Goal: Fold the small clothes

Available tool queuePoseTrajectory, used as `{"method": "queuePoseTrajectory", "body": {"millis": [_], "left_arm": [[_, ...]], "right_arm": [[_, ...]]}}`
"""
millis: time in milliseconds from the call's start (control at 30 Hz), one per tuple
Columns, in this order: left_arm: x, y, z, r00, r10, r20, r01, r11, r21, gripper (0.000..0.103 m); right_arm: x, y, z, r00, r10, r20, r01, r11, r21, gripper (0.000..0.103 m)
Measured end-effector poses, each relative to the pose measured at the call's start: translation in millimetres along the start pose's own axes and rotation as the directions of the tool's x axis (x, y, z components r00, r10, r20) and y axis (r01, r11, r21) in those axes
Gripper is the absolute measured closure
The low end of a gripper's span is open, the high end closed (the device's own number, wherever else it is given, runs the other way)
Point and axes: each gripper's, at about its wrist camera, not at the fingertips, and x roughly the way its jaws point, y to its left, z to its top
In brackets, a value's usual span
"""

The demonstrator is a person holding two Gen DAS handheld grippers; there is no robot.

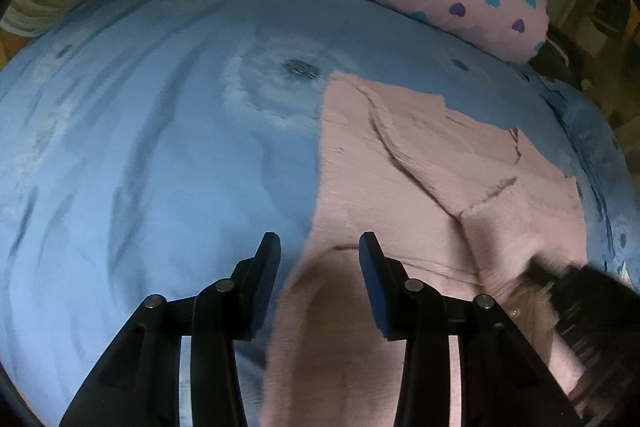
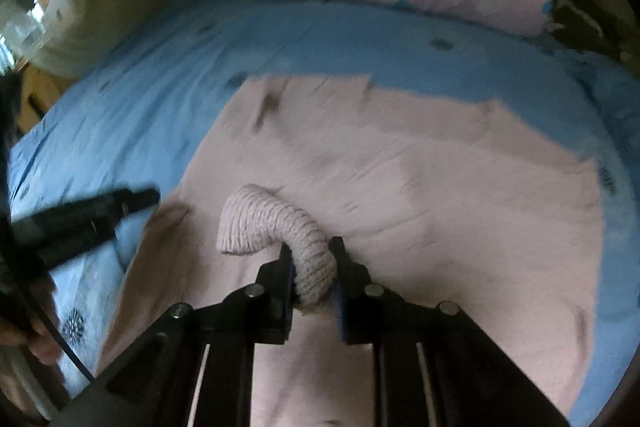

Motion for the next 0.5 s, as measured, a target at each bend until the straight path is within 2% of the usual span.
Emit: {"method": "queuePoseTrajectory", "body": {"millis": [100, 233, 300, 500], "left_arm": [[11.2, -8.1, 1.1, 0.999, -0.029, -0.019, 0.029, 1.000, 0.003, 0.068], [28.0, -18.8, 1.5, 0.998, 0.053, -0.030, -0.051, 0.998, 0.048, 0.068], [34.8, -22.1, 0.4, 0.996, 0.081, -0.039, -0.078, 0.995, 0.063, 0.068], [44.7, -25.5, -2.9, 0.992, 0.117, -0.046, -0.113, 0.991, 0.077, 0.068]], "right_arm": [[-13.2, -25.6, 18.2, 0.997, -0.067, 0.034, 0.066, 0.998, 0.015, 0.087], [-34.5, -70.8, 38.1, 0.985, -0.147, 0.092, 0.141, 0.987, 0.075, 0.087], [-50.4, -98.3, 44.6, 0.972, -0.197, 0.130, 0.182, 0.976, 0.117, 0.088], [-69.8, -177.3, 35.7, 0.955, -0.244, 0.168, 0.188, 0.938, 0.292, 0.088]]}}
